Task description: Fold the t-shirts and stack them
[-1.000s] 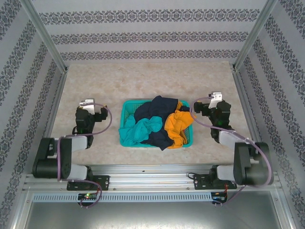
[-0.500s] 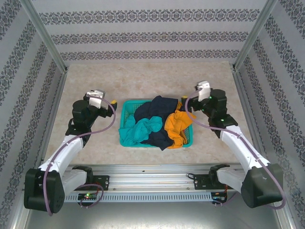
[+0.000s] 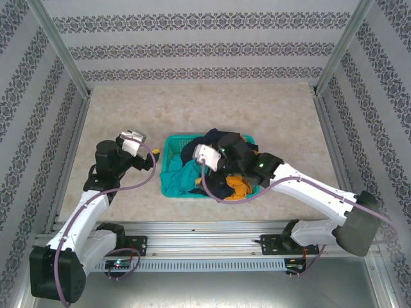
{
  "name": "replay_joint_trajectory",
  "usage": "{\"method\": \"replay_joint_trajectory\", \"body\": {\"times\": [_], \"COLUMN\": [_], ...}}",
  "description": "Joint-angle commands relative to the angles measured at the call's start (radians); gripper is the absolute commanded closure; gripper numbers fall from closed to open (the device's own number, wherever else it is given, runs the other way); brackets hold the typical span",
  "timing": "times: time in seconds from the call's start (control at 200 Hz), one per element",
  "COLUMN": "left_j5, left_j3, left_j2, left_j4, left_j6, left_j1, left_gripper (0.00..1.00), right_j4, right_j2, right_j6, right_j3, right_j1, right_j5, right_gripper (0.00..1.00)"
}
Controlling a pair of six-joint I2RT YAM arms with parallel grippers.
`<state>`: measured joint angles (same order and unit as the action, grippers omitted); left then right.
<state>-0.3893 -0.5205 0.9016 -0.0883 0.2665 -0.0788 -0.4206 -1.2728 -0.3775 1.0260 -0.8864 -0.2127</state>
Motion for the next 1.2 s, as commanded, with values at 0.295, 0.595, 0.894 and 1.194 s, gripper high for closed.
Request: {"method": "replay_joint_trajectory", "body": {"times": [0.295, 0.595, 0.894, 1.194], "left_j5": [-0.011, -0.017, -0.066, -0.076], "left_j3": [0.038, 0.042, 0.007, -0.041], "left_j2": [-0.015, -0.013, 0.019, 0.104], "left_j4": [0.024, 0.046, 0.148, 0.116], "left_j6": [-0.012, -0.021, 0.054, 0.075], "left_j1": [-0.007, -0.008, -0.013, -0.067], "left_gripper": [0.0, 0.0, 0.0, 0.0], "right_j4": [-0.237, -0.245, -0.215, -0.046], "right_j2": [-0.136, -0.229, -0.237, -0.246], "right_j6": [-0.199, -0.243, -0.182, 0.112], "right_j3": [0.027, 0.043, 0.058, 0.081], "right_j1": [-0.077, -0.073, 0.006, 0.194], "right_j5": [-0.024, -0.012, 0.049, 0.206], "right_gripper": [0.21, 0.54, 0.87, 0.97]}}
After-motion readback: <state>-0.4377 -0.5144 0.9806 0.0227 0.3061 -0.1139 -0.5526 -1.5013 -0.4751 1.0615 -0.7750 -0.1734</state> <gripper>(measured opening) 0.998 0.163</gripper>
